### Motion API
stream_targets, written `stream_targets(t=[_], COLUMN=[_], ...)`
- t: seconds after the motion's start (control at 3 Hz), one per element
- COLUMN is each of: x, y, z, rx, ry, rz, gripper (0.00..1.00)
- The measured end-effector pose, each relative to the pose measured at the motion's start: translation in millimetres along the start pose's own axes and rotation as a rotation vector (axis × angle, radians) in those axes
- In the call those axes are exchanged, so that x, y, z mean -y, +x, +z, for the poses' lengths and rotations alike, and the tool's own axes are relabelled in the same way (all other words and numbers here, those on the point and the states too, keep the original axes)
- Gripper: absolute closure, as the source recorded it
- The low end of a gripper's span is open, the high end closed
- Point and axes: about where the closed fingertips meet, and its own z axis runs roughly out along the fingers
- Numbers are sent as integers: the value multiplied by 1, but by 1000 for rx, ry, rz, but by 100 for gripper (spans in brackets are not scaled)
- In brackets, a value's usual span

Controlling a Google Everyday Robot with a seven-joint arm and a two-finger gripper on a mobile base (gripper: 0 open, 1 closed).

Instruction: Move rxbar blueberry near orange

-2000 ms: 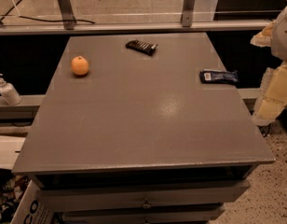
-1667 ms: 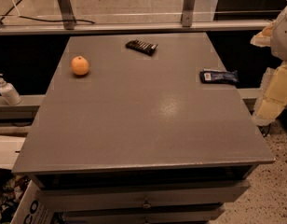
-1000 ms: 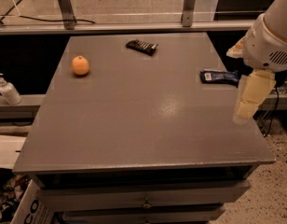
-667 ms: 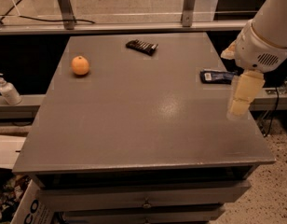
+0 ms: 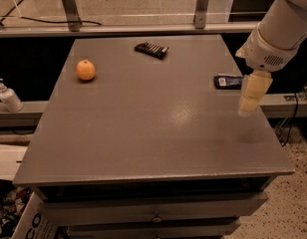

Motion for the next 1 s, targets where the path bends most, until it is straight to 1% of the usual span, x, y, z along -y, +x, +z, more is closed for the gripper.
stream_targets(t=[0.33, 1.0], x=[24, 62], y=[6, 14], z=[12, 34], rx=[-23, -30], ry=[7, -36], rz=[5, 34], gripper=[0, 0])
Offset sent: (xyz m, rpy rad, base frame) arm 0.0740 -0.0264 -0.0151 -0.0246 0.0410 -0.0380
